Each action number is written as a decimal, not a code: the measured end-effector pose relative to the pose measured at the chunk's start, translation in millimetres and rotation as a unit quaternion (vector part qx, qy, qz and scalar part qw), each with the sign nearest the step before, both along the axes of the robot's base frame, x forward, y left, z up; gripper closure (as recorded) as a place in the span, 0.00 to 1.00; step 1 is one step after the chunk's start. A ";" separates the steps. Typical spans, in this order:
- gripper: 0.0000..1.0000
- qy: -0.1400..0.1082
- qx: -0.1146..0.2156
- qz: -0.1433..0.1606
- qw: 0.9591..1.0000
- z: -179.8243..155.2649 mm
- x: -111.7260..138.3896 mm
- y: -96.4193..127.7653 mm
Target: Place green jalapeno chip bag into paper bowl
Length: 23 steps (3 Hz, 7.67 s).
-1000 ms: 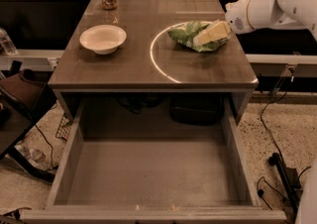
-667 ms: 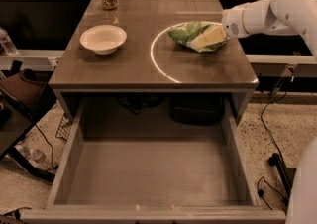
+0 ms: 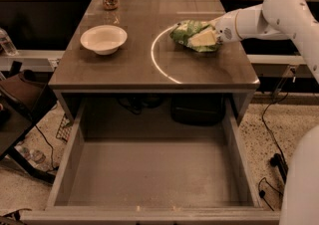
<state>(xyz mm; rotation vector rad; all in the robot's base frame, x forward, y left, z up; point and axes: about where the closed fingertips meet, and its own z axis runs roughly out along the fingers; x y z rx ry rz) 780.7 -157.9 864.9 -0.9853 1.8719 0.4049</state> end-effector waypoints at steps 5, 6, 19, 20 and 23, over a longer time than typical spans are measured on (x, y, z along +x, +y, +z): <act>1.00 0.009 -0.023 0.007 1.000 14.4 12.4 14.9; 1.00 0.009 -0.037 0.006 0.999 43.9 21.2 24.0; 1.00 -0.064 -0.032 0.115 0.991 92.2 -17.4 282.6; 1.00 -0.045 -0.024 0.131 0.990 82.2 -18.1 289.4; 0.85 0.000 -0.008 0.162 0.987 56.5 -18.2 303.3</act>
Offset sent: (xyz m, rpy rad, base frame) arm 0.0005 0.0028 -0.0020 0.0008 0.0028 0.0040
